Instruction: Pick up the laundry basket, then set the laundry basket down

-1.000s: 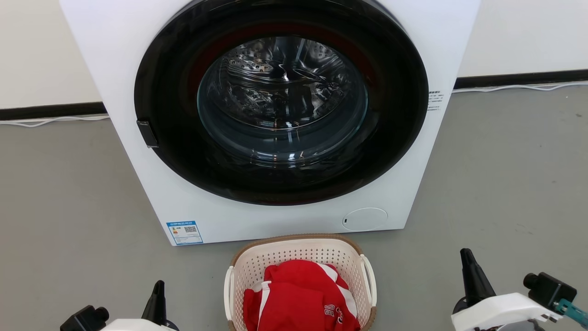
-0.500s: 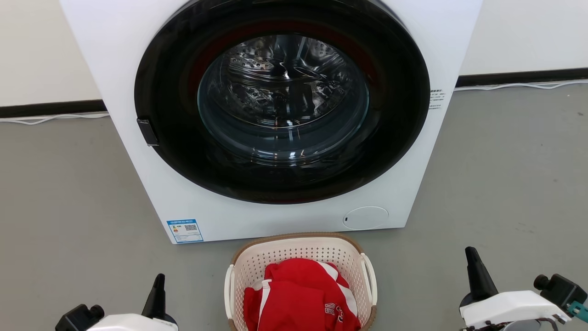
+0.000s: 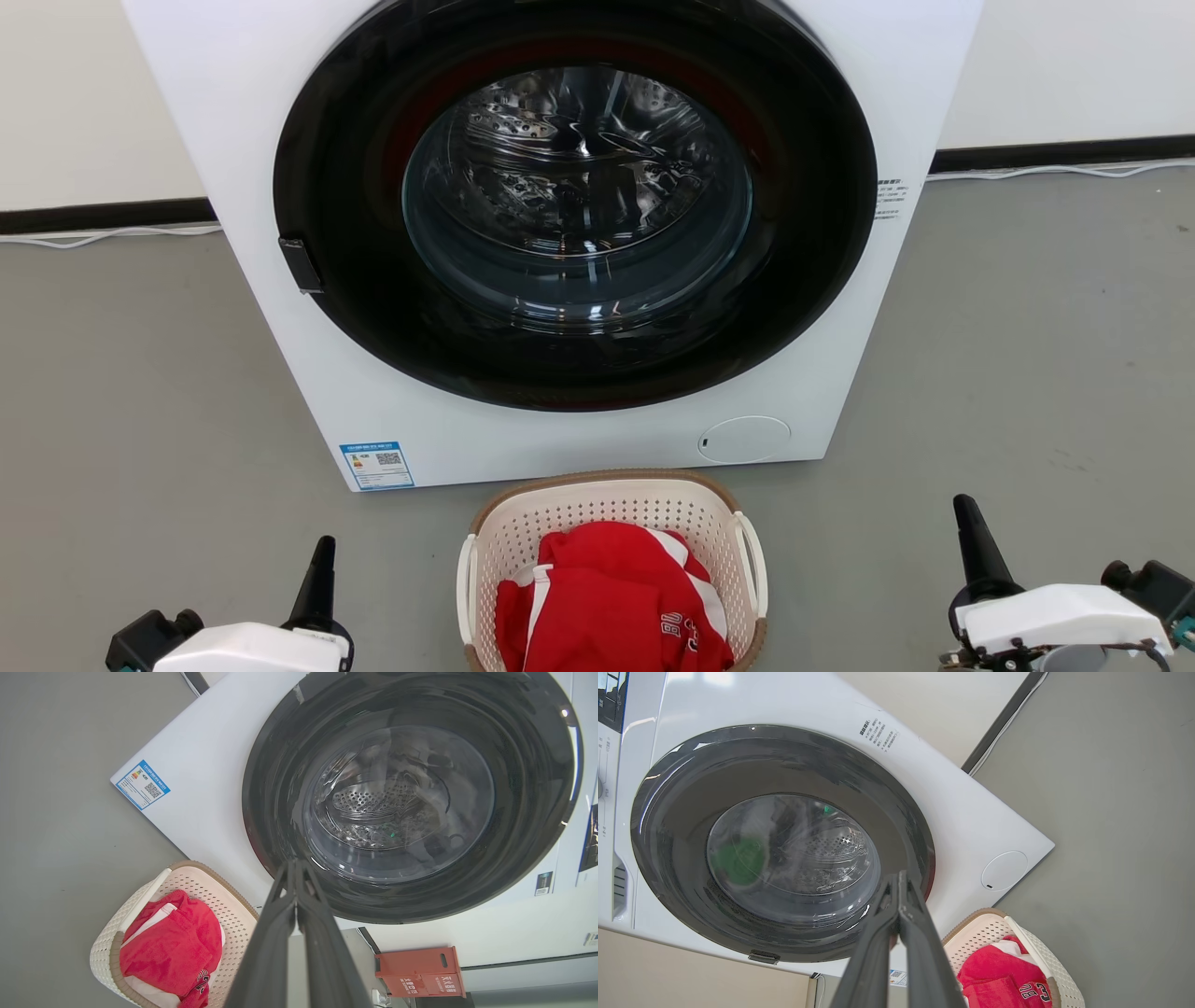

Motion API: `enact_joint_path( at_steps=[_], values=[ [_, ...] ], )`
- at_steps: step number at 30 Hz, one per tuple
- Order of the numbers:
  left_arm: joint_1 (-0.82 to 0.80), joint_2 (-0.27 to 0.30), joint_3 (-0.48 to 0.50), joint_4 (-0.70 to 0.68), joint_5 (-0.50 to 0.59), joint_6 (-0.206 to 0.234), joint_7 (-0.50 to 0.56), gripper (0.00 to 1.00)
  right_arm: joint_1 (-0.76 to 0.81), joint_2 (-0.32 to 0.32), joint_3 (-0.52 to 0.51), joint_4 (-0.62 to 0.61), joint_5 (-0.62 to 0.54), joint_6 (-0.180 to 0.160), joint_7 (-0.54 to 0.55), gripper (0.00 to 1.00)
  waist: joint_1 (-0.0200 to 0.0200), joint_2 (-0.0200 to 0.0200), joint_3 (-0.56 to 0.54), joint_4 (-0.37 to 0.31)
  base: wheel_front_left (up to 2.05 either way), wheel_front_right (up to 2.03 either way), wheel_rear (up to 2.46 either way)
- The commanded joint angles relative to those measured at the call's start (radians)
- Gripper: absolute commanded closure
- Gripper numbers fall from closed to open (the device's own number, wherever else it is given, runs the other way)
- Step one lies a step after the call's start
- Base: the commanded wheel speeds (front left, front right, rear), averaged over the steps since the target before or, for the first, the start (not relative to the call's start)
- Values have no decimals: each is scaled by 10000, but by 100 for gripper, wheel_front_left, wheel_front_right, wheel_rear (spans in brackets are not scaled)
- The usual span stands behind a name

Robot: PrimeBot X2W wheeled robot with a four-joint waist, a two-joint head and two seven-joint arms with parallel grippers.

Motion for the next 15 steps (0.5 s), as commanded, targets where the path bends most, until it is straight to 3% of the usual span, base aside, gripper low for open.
enact_joint_path(
  at_steps=[1, 15],
  values=[
    [-513, 90, 220, -332, -264, -95, 65, 100, -473, -39, 83, -320, 341, 47, 106, 100, -1, -1, 5, 2, 0, 0, 0],
    [-608, 82, 327, -606, -1776, -199, 497, 100, -523, -27, -56, -527, 2252, 55, 538, 100, -1, -1, 64, 26, 0, 0, 0]
  ],
)
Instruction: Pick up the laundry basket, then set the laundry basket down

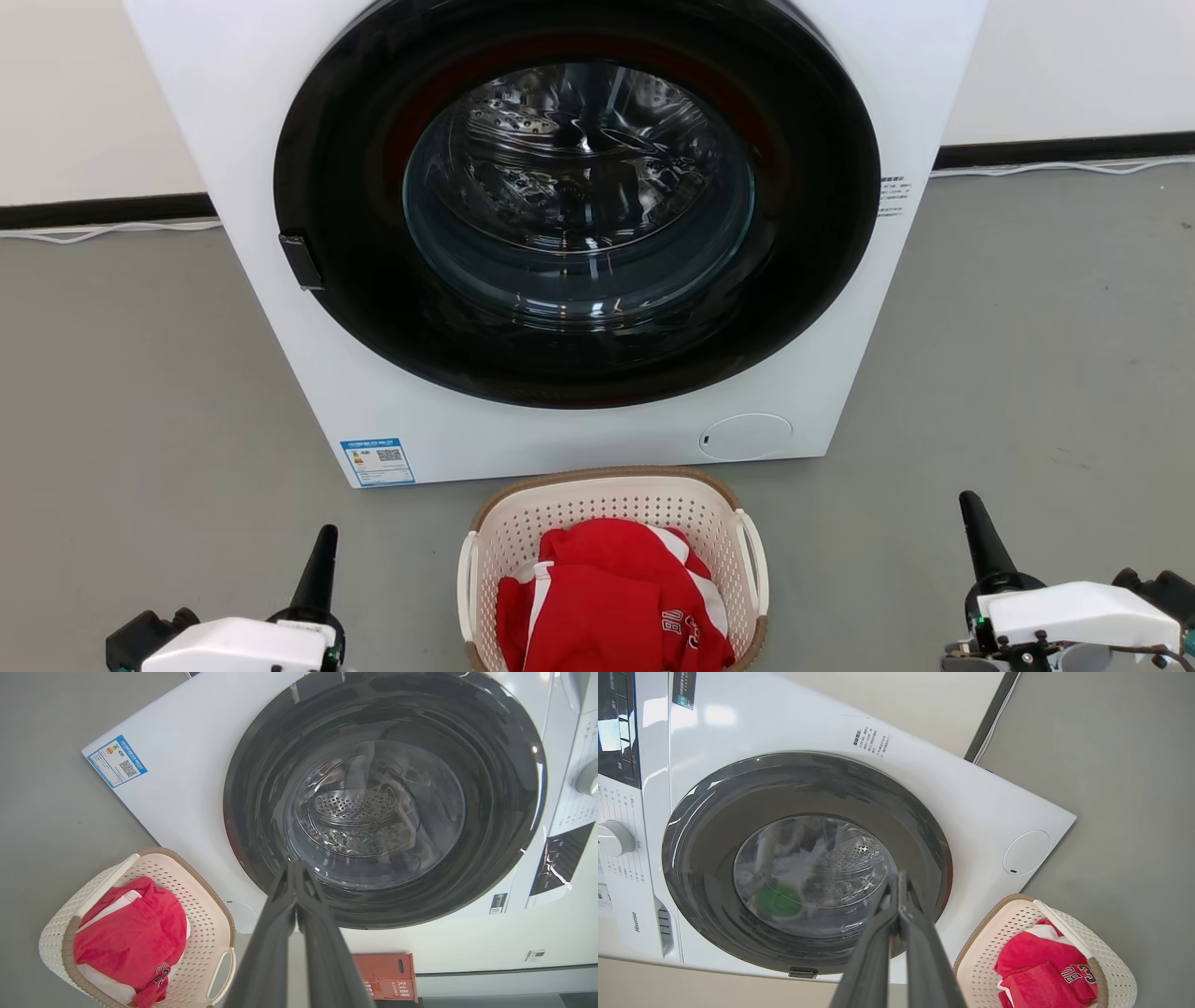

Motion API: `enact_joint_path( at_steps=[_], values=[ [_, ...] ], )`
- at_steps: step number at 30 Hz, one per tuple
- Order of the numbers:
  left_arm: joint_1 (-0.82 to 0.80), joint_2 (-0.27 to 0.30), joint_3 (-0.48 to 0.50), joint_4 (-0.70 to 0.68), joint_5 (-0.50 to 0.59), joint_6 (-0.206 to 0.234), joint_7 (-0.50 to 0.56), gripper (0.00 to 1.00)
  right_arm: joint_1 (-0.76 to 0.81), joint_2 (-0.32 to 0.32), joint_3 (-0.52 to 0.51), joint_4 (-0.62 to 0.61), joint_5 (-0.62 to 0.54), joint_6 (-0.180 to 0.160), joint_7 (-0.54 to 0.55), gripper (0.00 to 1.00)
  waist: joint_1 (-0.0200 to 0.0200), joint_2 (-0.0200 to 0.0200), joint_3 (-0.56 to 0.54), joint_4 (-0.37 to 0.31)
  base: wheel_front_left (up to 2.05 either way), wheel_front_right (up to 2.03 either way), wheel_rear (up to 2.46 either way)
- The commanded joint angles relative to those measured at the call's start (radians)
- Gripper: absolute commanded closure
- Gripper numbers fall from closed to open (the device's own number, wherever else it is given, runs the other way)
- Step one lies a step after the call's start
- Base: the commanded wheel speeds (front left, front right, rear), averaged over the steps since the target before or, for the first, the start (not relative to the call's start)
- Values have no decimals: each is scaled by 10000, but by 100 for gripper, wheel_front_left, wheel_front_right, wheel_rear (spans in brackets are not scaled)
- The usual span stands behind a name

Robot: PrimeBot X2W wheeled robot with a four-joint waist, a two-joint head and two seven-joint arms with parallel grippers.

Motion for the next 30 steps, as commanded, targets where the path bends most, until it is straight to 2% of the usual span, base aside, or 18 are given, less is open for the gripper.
enact_joint_path(
  at_steps=[1, 30],
  values=[
    [-577, 95, 273, -344, -319, -114, 73, 100, -513, -39, 107, -382, 385, 56, 160, 100, -1, 0, 6, 2, 0, 0, 0],
    [-752, 81, 472, -852, -3128, -308, 876, 100, -605, -16, -152, -767, 3938, 72, 964, 100, -1, 0, 115, 46, 0, 0, 0]
  ],
)
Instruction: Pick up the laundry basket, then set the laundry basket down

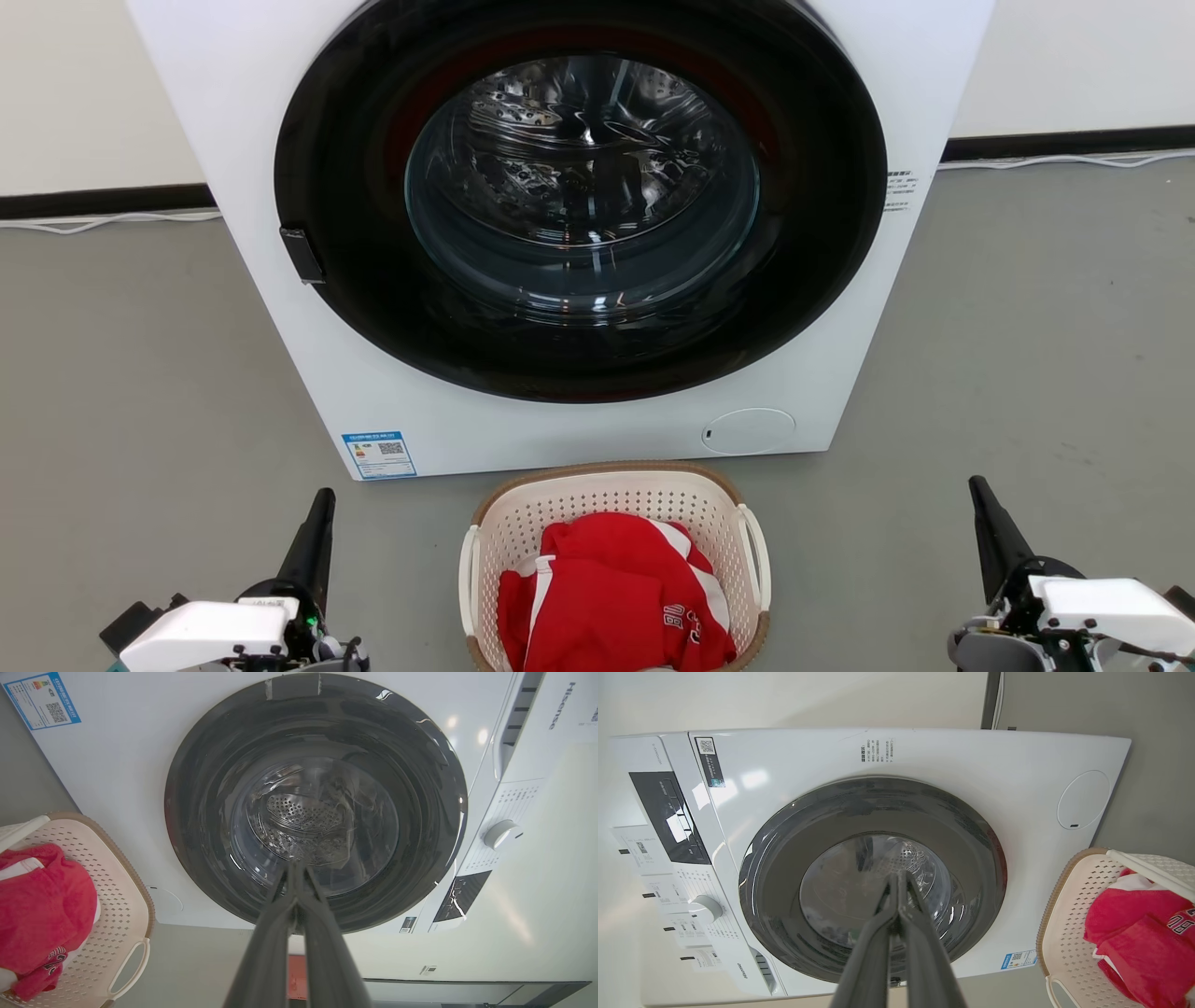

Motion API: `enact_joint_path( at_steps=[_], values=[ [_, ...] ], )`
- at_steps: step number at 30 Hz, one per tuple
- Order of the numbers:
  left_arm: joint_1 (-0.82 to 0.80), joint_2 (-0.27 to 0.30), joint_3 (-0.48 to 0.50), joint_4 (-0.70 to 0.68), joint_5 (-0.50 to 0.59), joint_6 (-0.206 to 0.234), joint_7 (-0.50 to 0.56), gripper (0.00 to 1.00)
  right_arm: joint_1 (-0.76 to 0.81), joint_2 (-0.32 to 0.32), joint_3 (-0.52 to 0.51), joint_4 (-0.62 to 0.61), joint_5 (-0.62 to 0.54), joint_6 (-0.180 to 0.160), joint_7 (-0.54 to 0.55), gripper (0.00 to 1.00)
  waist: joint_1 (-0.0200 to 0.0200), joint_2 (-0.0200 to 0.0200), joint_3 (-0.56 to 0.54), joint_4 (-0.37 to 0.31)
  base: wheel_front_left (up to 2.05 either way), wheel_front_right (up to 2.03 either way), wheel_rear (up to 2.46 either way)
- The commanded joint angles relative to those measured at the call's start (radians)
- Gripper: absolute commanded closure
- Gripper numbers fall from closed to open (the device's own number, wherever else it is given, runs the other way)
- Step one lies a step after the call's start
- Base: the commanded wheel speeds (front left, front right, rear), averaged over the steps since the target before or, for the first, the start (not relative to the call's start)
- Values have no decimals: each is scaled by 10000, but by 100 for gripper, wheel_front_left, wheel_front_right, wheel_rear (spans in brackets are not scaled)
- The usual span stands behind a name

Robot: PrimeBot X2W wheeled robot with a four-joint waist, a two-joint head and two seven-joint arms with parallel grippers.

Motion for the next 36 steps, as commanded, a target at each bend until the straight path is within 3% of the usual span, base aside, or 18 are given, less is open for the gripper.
enact_joint_path(
  at_steps=[1, 36],
  values=[
    [-565, 99, 322, -364, -334, -136, 115, 100, -585, -42, 155, -376, 424, 70, 172, 100, 0, -1, 7, 3, 0, 0, 0],
    [-573, 99, 329, -391, -474, -146, 153, 100, -589, -41, 145, -395, 600, 71, 210, 100, 0, -1, 12, 5, 0, 0, 0]
  ],
)
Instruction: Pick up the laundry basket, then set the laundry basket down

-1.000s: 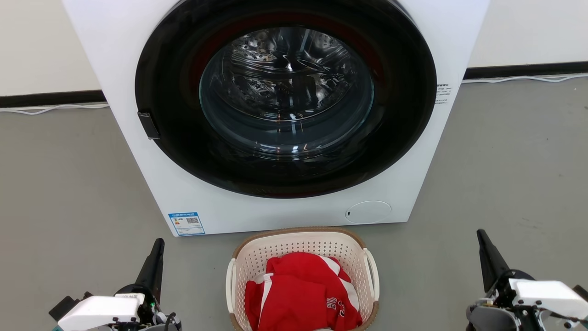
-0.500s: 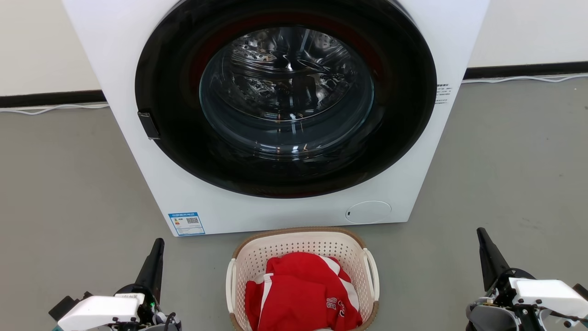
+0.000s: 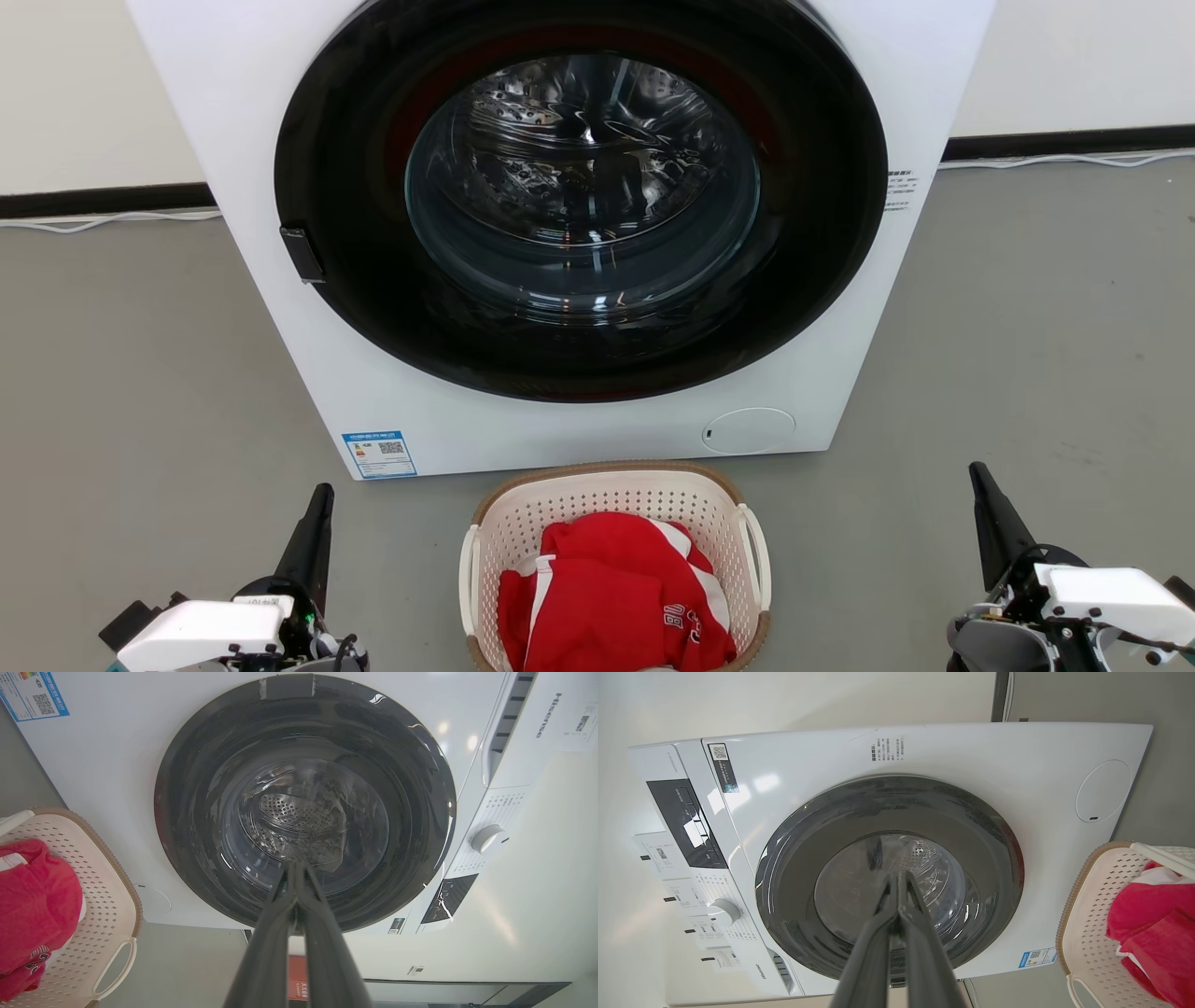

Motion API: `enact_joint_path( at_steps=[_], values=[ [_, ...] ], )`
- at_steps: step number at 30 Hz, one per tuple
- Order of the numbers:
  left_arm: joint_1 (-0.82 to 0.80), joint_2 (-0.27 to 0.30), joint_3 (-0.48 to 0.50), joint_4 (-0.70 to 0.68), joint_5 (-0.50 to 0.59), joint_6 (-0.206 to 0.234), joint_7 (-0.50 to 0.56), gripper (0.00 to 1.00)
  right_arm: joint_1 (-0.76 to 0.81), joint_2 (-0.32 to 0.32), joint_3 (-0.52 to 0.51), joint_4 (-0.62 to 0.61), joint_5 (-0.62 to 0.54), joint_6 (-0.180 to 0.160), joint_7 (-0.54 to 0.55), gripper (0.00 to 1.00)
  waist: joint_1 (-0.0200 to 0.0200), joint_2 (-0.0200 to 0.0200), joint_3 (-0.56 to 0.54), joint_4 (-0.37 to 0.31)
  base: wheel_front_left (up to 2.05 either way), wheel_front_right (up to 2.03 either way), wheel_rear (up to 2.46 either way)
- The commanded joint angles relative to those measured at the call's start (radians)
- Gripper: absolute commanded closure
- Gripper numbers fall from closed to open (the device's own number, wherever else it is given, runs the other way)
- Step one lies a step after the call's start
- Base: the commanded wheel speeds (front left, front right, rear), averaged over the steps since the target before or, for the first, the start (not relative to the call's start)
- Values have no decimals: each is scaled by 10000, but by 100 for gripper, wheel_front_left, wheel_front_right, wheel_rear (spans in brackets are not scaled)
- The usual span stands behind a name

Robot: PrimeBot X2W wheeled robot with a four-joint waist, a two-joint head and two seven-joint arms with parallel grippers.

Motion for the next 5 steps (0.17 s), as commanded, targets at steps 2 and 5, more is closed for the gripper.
enact_joint_path(
  at_steps=[2, 5],
  values=[
    [-563, 102, 301, -297, -46, -73, 64, 100, -422, -43, 179, -297, 64, 71, 81, 100, 0, -1, 0, 0, 0, 0, 0],
    [-563, 102, 300, -297, -46, -73, 64, 100, -422, -43, 179, -297, 64, 71, 81, 100, 0, -1, 0, 0, 0, 0, 0]
  ],
)
